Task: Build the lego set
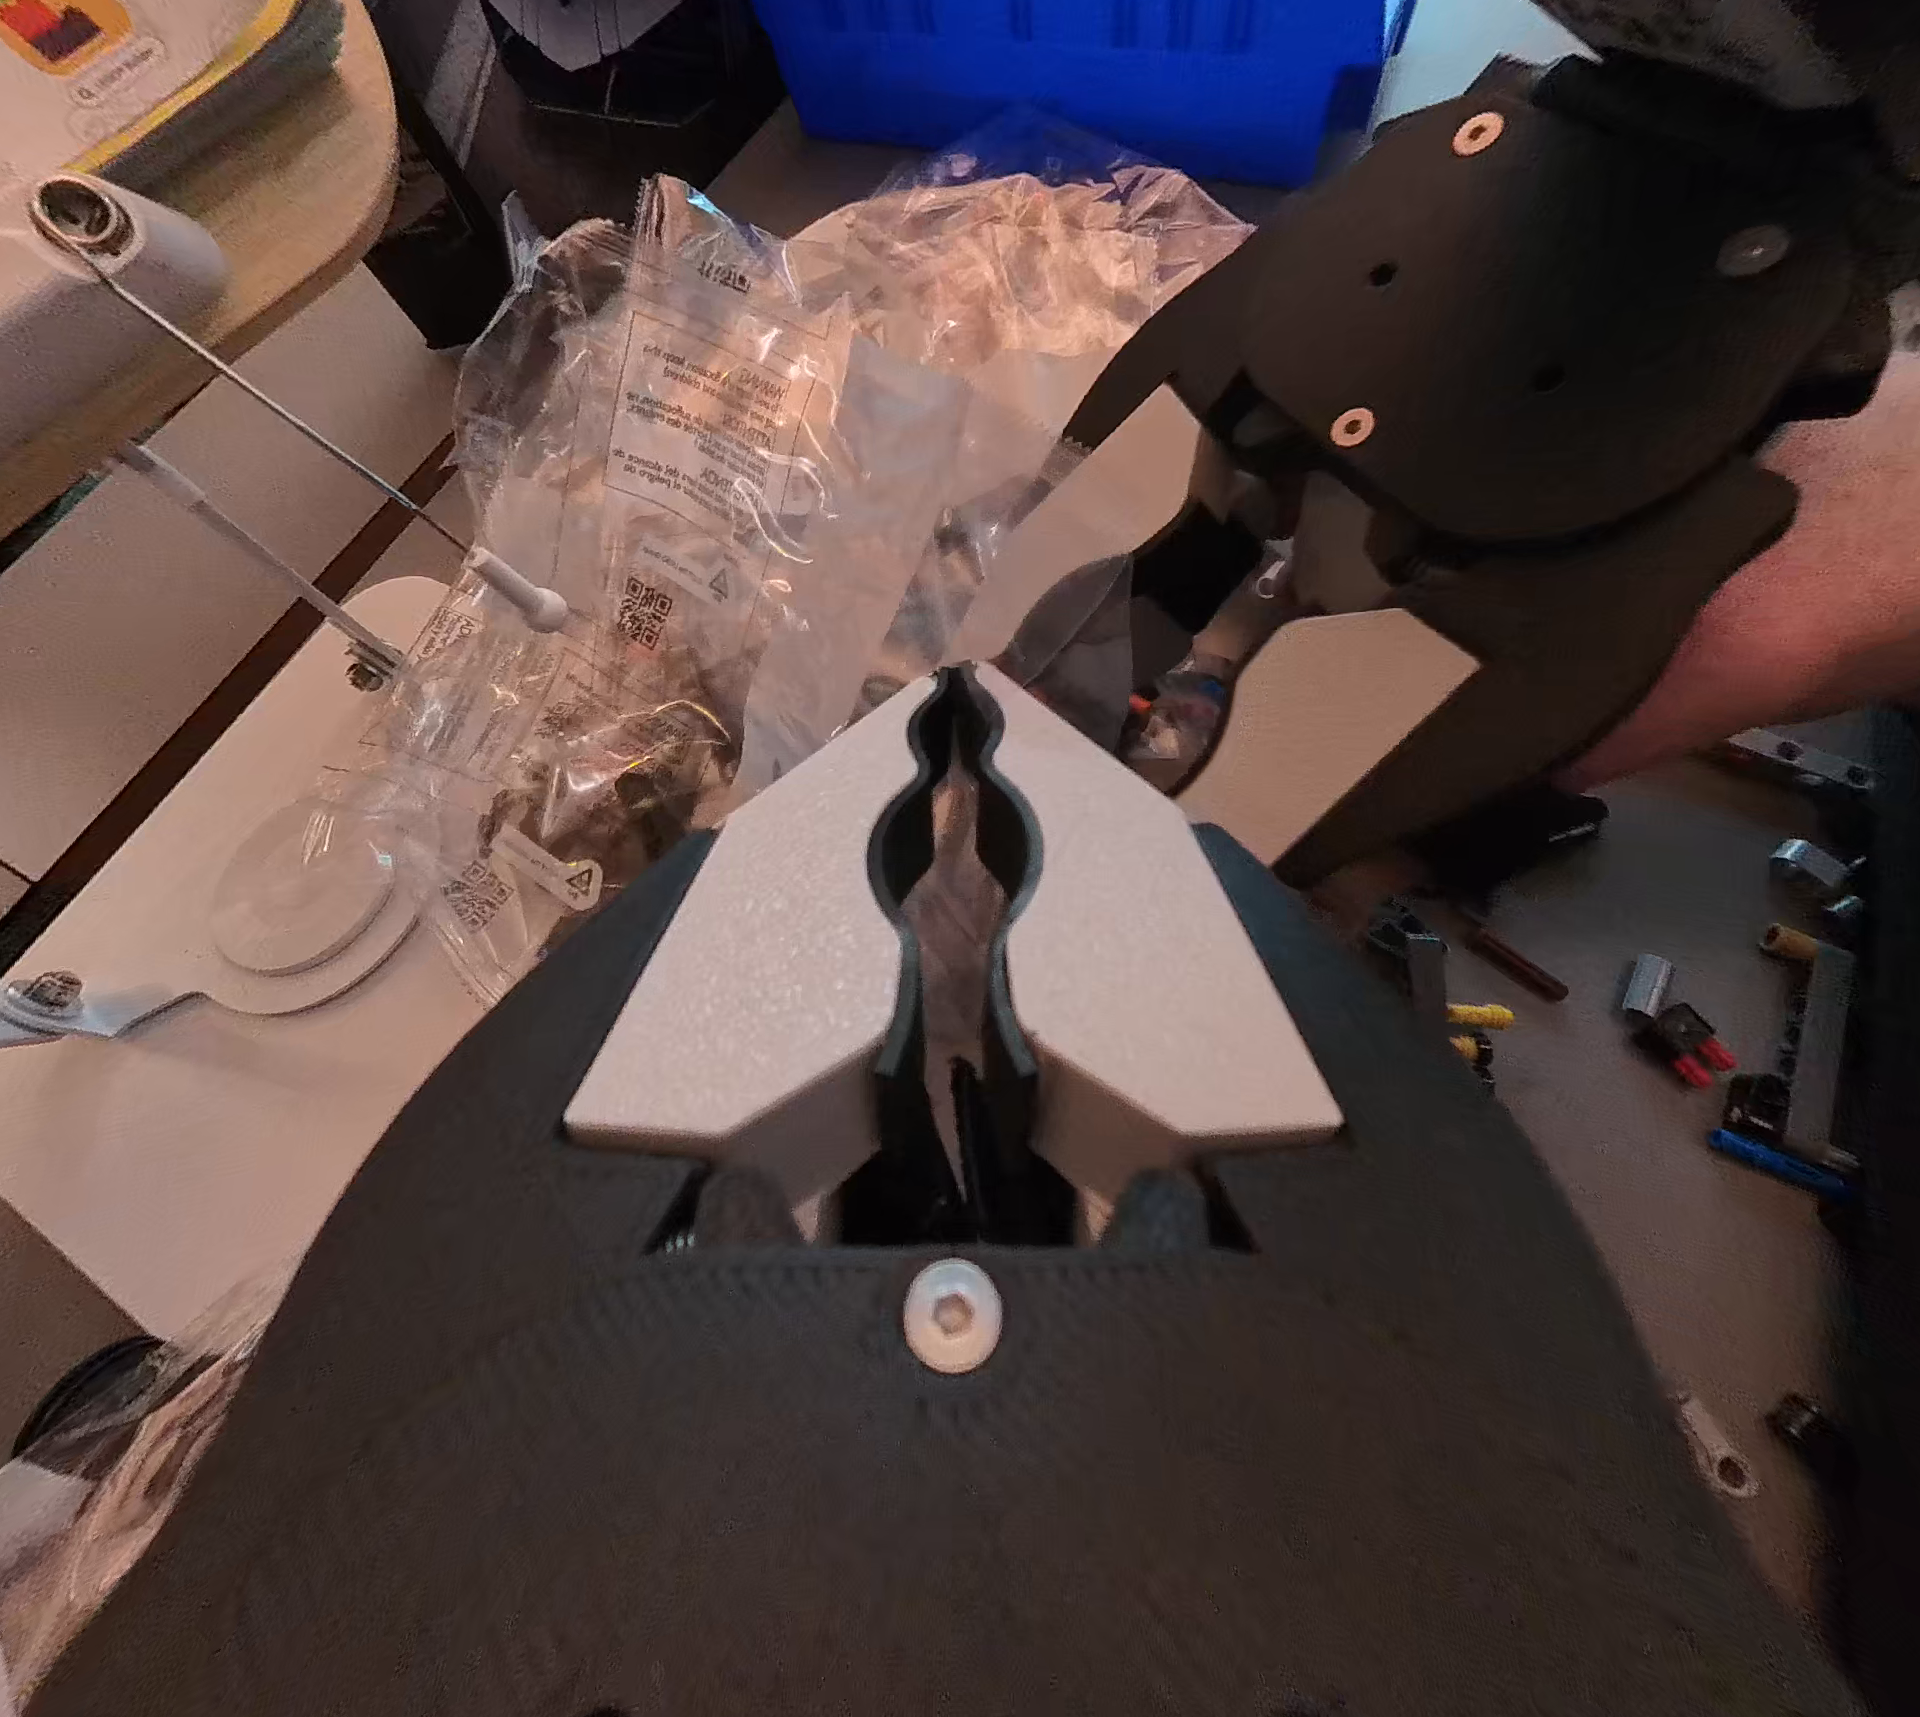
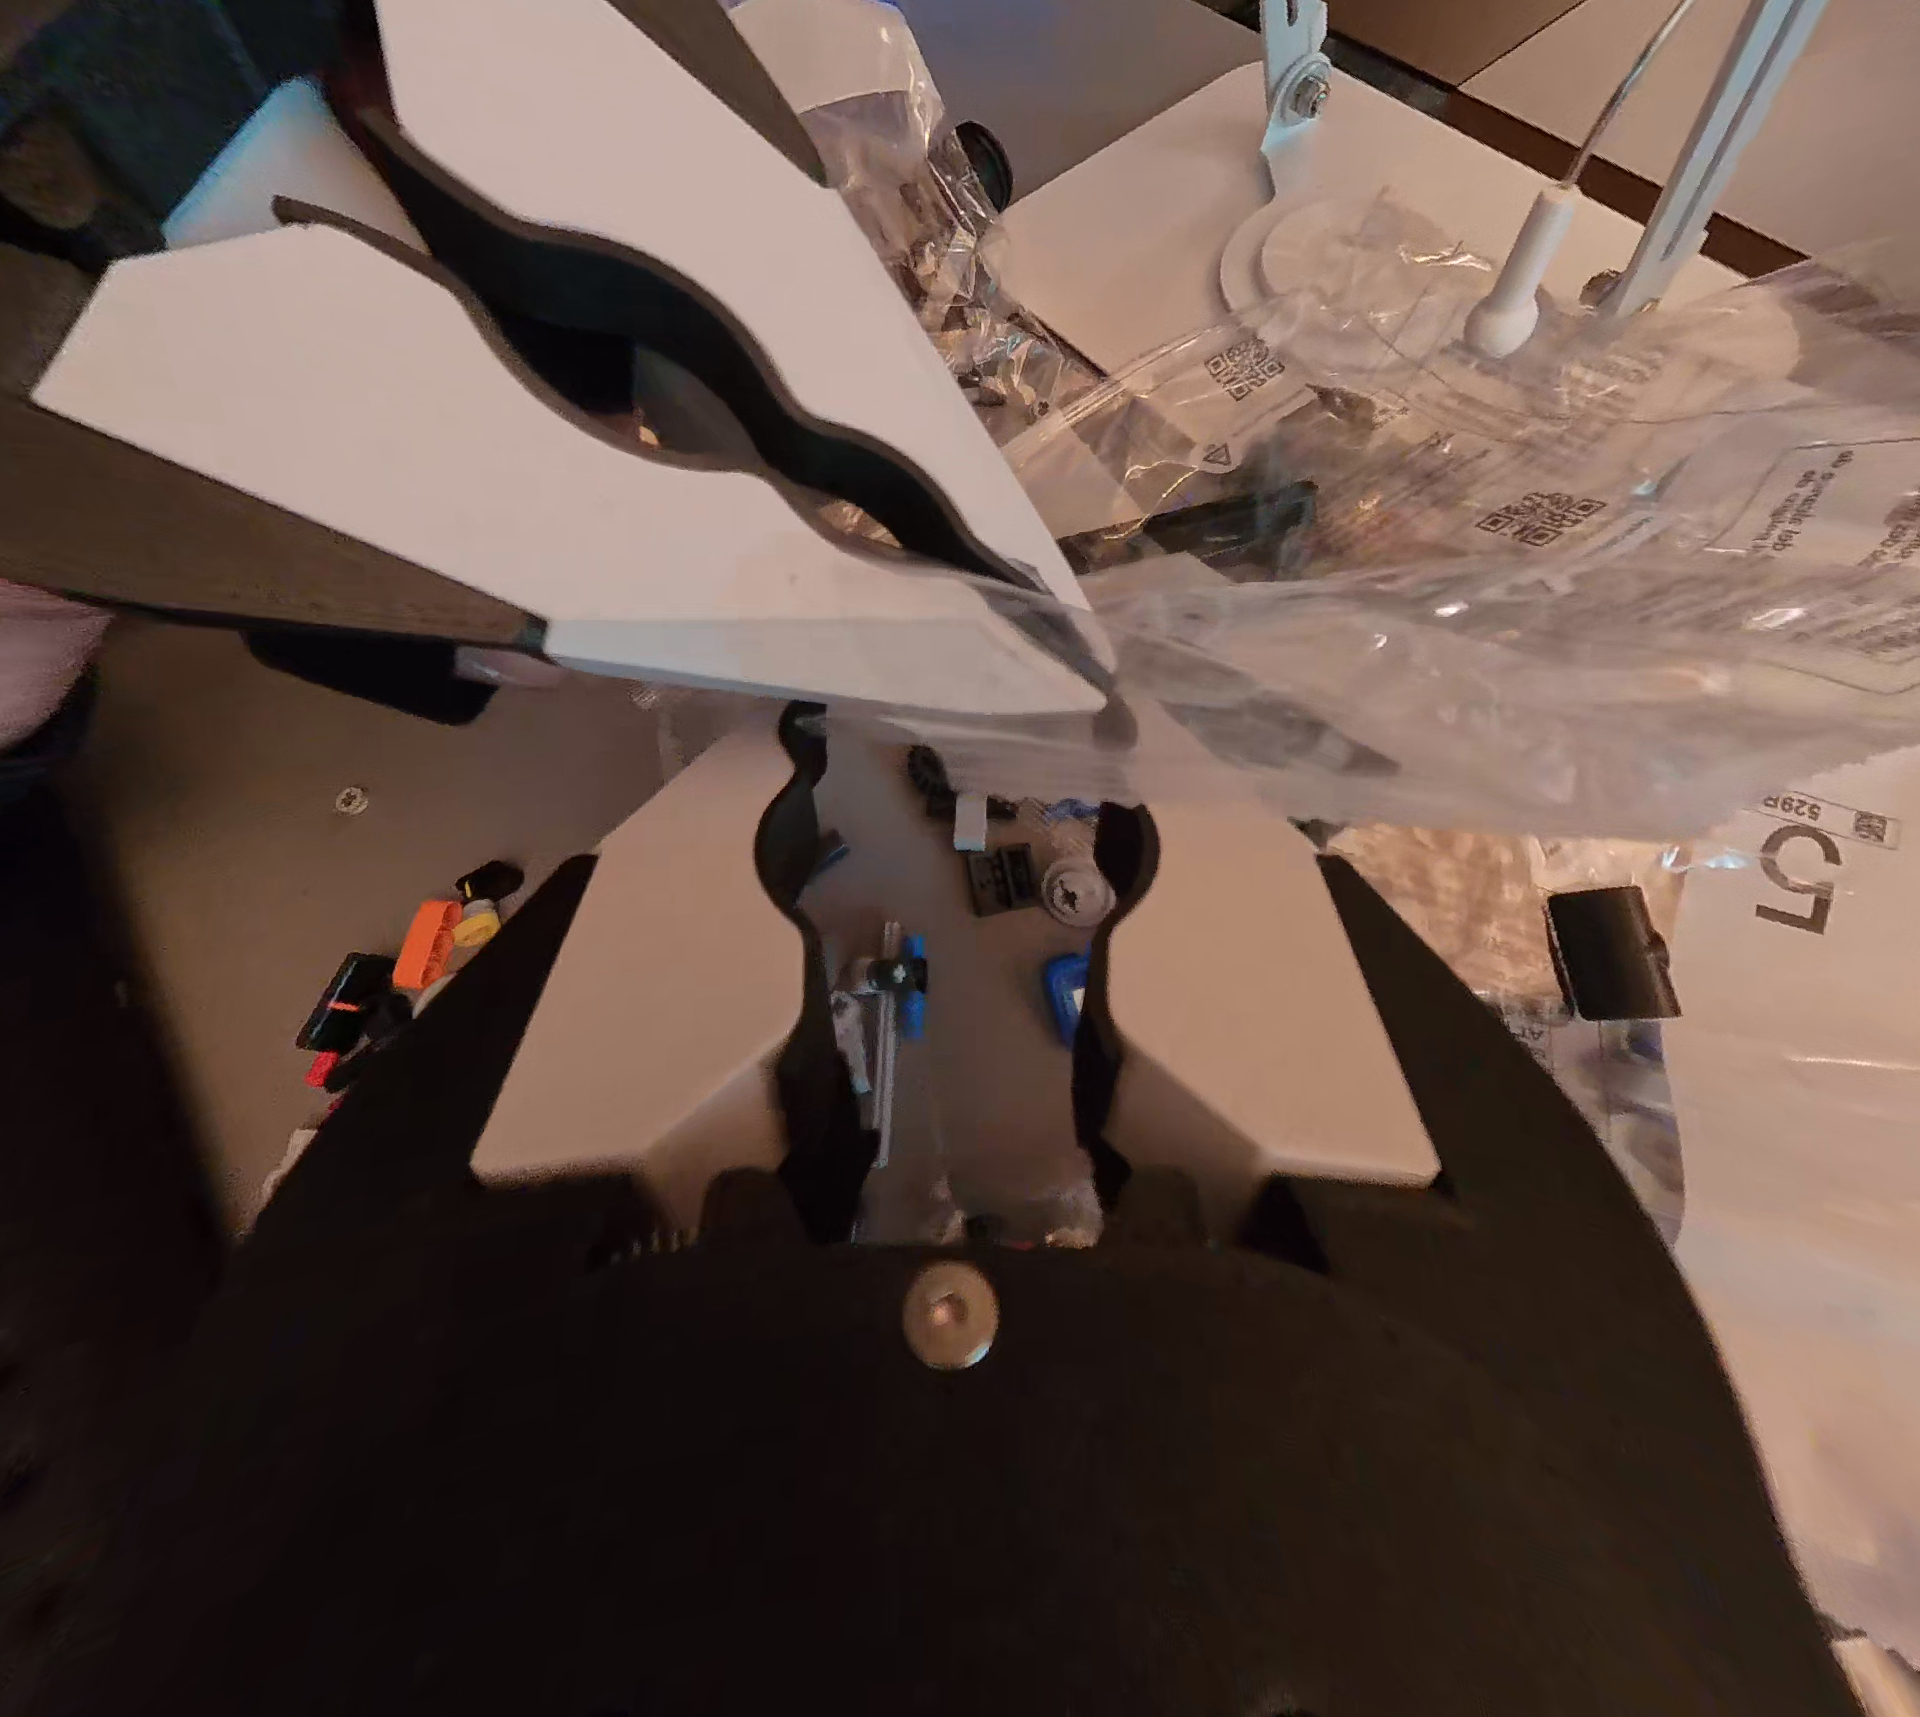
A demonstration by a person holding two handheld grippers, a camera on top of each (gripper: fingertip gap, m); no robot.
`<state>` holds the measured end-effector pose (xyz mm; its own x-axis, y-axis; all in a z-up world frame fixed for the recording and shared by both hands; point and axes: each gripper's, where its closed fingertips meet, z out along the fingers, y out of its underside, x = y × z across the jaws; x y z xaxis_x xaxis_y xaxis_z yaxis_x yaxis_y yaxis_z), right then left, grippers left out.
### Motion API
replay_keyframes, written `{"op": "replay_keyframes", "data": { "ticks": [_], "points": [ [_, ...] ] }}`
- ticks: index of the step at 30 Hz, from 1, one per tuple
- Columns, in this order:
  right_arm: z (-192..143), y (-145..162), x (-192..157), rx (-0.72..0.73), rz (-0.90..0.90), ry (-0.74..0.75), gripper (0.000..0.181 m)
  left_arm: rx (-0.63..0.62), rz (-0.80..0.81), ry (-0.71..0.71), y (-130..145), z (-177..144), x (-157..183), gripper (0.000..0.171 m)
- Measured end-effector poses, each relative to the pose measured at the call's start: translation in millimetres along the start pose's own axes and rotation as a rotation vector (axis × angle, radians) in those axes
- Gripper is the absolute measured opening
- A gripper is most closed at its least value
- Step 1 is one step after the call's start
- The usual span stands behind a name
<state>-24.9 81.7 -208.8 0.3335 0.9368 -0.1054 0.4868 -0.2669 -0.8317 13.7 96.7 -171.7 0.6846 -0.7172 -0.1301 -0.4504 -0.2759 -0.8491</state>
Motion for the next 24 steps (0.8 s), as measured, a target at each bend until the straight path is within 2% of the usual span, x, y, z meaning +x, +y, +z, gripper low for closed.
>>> {"op": "replay_keyframes", "data": {
  "ticks": [5,11,17,24],
  "points": [
    [-0.8,0.8,5.0,0.003,-0.003,0.014,0.030,0.006,0.000,0.002,-1.3,-1.2,0.1,0.000],
    [-2.9,0.7,5.2,0.005,-0.018,0.011,0.021,0.014,-0.009,0.002,-1.6,-3.2,-2.2,0.000],
    [-5.2,-0.5,8.5,0.020,-0.037,0.023,0.000,0.017,-0.013,0.002,-1.3,-3.3,-3.6,0.000],
    [-8.6,-3.6,8.6,0.039,-0.056,0.021,0.000,0.038,-0.028,0.003,-2.4,-7.6,-8.0,0.000]
  ]
}}
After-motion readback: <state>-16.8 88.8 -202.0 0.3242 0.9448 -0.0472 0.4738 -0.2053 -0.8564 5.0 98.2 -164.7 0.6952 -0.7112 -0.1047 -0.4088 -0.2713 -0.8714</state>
